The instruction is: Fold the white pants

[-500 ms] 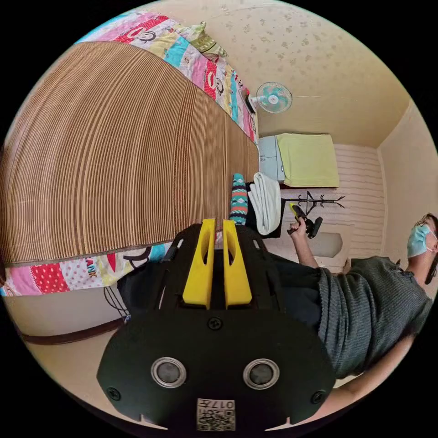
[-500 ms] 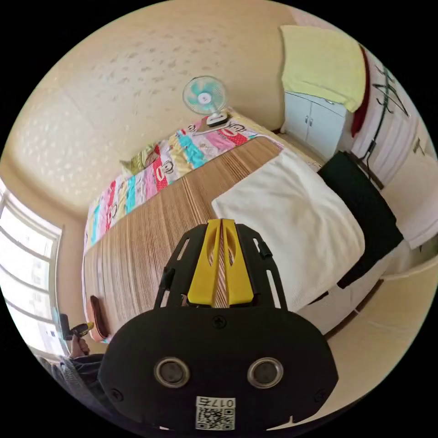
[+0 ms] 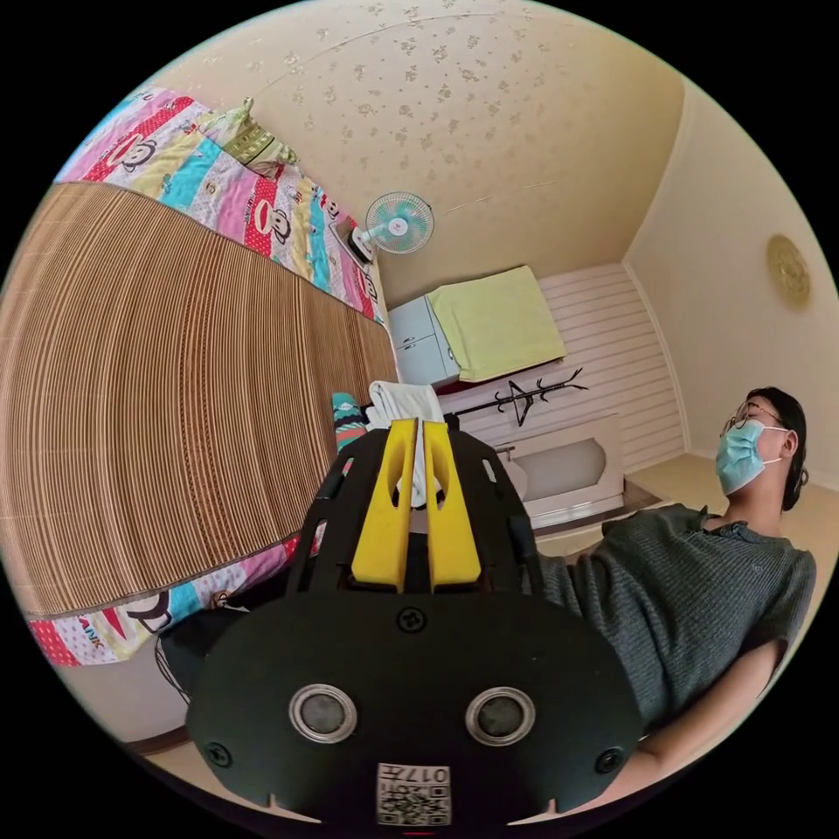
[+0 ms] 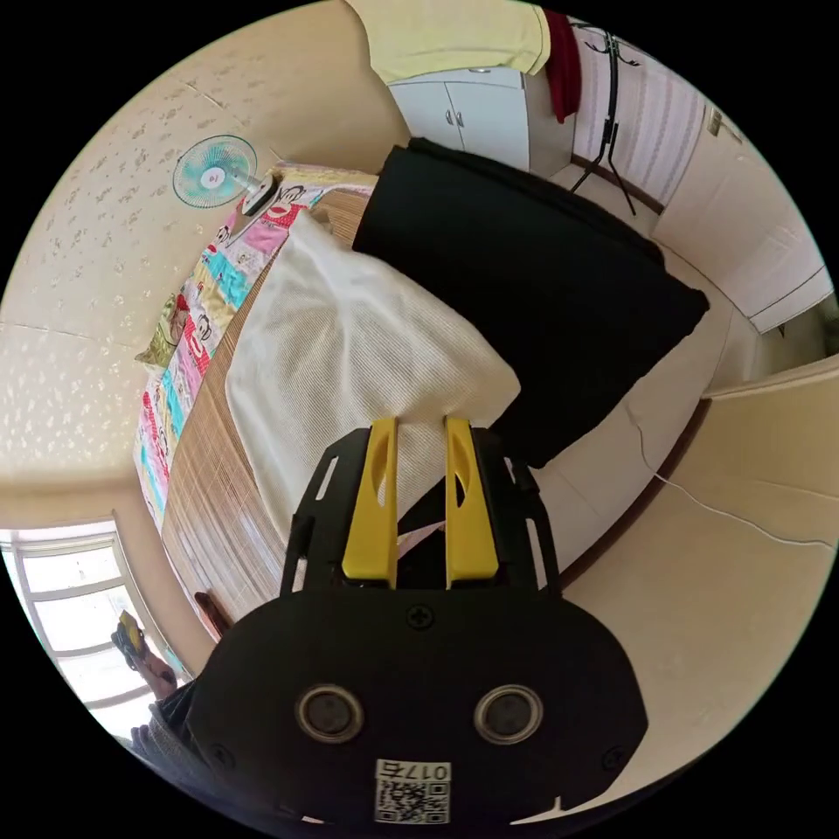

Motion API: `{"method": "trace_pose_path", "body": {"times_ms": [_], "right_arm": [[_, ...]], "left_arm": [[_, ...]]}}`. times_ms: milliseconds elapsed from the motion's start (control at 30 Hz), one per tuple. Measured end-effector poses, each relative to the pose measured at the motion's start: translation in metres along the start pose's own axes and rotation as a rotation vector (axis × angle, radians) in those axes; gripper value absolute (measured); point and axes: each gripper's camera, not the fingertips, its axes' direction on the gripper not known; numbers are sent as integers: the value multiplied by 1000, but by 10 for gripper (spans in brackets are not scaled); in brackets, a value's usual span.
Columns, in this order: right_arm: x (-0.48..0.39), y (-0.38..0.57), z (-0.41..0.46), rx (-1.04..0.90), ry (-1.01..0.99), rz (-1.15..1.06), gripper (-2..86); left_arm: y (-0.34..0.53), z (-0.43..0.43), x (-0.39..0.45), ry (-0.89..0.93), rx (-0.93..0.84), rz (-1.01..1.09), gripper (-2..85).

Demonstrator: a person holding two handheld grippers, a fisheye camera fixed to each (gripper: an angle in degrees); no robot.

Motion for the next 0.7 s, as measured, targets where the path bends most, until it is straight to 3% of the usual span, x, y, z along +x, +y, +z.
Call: {"method": "trace_pose_path", "body": {"times_ms": [167,267,367,433,533,567,600,633,667,700], "right_arm": [[-30,-14,-9,5,68,48,38],[-68,-13,-59,176,-99,-27,24],[-132,-13,-108,330,-434,-343,16],[-213,-17,-108,193,-585,-716,12],[-305,11,-78,-57,-723,-1058,8],[-319,21,-69,-114,-751,-1107,7],[-341,47,-56,-256,-937,-1240,6],[-357,71,-46,-448,-1297,-1315,6],[-365,82,-39,-520,-1384,-1312,5],[-383,101,-22,-598,-1274,-1284,5]], "left_arm": [[11,-15,8,18,81,-25,-8],[17,-23,18,71,136,9,-9],[21,-20,31,102,130,47,-10],[20,-14,40,117,99,74,-10],[17,-3,56,114,46,112,-10],[16,1,62,109,32,123,-10],[15,2,64,106,27,127,-10],[14,3,69,98,16,133,-10],[13,3,73,86,8,137,-10],[12,2,75,78,6,137,-10]]}}
